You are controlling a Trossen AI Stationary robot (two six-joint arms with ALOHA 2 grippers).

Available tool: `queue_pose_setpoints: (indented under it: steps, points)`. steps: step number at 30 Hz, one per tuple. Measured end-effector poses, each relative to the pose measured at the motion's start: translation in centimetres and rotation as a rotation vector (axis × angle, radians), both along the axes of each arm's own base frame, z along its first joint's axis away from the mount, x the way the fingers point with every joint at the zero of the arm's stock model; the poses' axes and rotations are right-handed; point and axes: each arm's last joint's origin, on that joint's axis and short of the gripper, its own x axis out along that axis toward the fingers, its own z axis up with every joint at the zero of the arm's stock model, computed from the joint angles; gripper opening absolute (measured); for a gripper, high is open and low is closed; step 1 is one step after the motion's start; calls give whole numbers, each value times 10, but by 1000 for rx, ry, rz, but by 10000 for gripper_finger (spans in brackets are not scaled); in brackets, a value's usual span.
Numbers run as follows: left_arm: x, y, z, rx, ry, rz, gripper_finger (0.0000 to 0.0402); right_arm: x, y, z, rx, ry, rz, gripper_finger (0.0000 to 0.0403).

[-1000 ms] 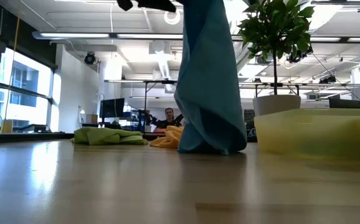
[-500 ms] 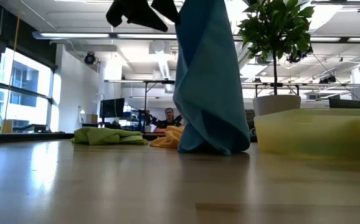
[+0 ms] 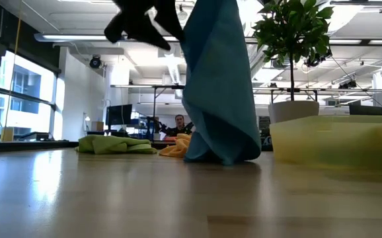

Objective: Fold microfiber towels
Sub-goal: Fold the blue microfiber cloth

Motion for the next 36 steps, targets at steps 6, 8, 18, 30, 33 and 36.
queue_pose_setpoints:
  steps: [6, 8, 18, 30, 33, 36]
  points:
    - [4, 8, -6, -81, -10, -23, 179, 0, 0, 1, -21, -6, 7, 0]
    - [7, 9, -8, -82, 1, -44, 179, 0, 0, 2, -24, -11, 7, 0]
    - [25, 9, -42, -137, 79, -87, 132, 1, 0, 5, -54, -29, 17, 0]
    - [19, 8, -57, -199, 249, -147, 33, 1, 0, 6, -66, -35, 20, 0]
    - [16, 8, -59, -210, 286, -153, 21, 2, 0, 9, -52, -70, 17, 0]
    - [15, 7, -60, -225, 304, -177, 17, 0, 0, 13, -45, -102, 16, 0]
